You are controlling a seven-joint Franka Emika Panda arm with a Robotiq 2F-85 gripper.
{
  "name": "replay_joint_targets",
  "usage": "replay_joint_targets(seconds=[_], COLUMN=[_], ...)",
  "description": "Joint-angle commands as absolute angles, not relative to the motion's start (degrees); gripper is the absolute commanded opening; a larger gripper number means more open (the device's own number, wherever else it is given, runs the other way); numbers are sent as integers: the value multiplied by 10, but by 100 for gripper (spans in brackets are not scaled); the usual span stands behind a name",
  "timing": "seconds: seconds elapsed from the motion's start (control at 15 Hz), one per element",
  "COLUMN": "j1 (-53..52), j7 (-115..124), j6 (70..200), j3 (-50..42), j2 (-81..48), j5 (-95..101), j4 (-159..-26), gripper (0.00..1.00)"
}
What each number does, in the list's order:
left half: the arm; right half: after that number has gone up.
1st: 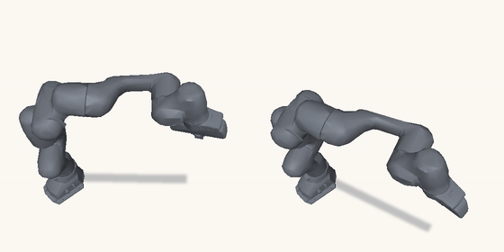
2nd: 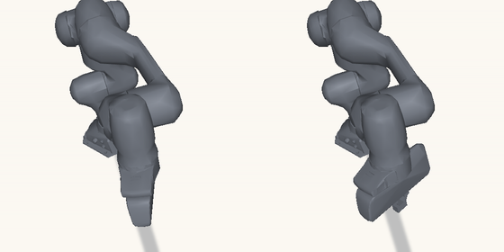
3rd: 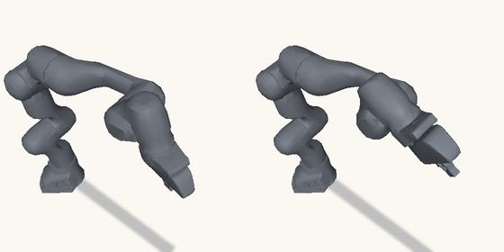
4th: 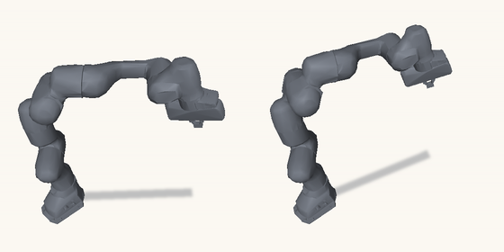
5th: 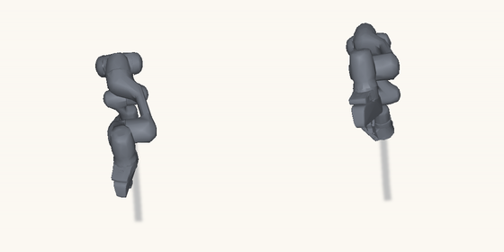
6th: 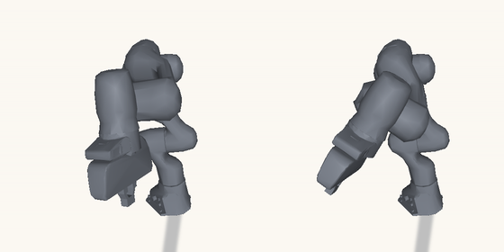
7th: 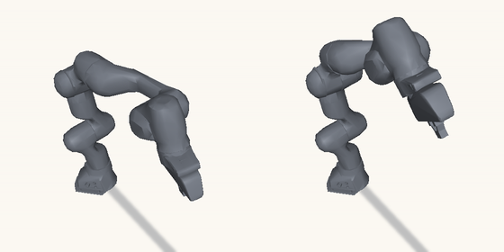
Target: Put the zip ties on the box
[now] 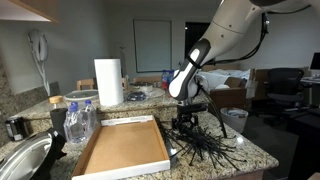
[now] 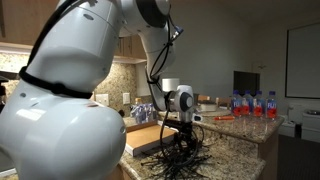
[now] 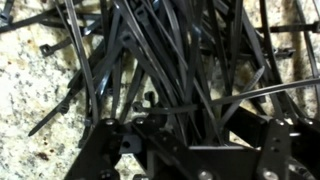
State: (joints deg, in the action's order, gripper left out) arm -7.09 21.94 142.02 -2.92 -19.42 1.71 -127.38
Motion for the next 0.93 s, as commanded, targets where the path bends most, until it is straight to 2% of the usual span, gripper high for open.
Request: replay_joint_targets(seconds=[0.0, 0.13, 0.4, 0.47, 0.6, 0.87], j1=[-71, -69, -64, -64, -60, -57], j7=[222, 220, 215, 222, 220, 223], j6=[1421, 1421, 1417, 1417, 1416, 1407], j3=[-25, -24, -19, -19, -16, -11], j2=[-154, -124, -64, -55, -36, -22], j5=[20, 22, 25, 30, 29, 34], j4=[-1302, -1316, -1342, -1345, -1353, -1358], gripper=[93, 99, 100, 75, 67, 39])
